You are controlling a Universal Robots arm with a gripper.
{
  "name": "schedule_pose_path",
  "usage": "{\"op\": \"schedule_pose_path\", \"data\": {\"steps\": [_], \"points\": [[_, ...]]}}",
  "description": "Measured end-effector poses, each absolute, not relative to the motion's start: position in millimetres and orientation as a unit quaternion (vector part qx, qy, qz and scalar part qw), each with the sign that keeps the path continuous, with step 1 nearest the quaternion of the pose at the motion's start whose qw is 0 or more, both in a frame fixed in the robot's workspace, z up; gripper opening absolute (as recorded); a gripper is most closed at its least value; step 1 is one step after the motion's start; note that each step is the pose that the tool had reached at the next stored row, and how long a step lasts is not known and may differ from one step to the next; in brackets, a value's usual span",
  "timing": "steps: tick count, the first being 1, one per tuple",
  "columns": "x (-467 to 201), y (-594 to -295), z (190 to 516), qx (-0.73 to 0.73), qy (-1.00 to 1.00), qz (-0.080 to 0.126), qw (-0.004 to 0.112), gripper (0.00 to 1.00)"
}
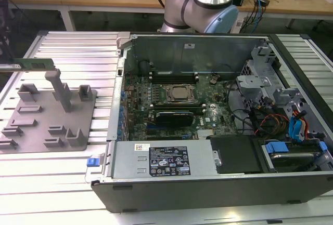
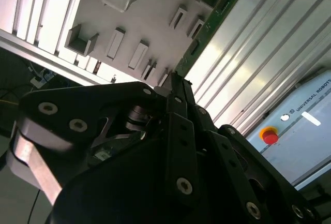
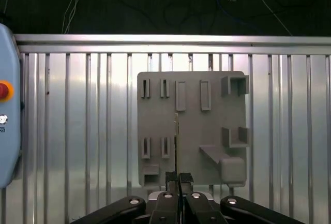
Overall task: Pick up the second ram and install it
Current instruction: 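Pick up the second ram and move it above second insertion slot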
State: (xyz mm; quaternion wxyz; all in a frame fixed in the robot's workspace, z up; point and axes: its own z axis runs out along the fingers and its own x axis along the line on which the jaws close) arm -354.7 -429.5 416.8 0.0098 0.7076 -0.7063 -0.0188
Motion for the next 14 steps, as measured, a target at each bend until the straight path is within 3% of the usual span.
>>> {"op": "schedule_pose_path", "data": {"steps": [14], "points": [[-311,-429,417,0.708,-0.706,-0.019,0.010,0.10]]}}
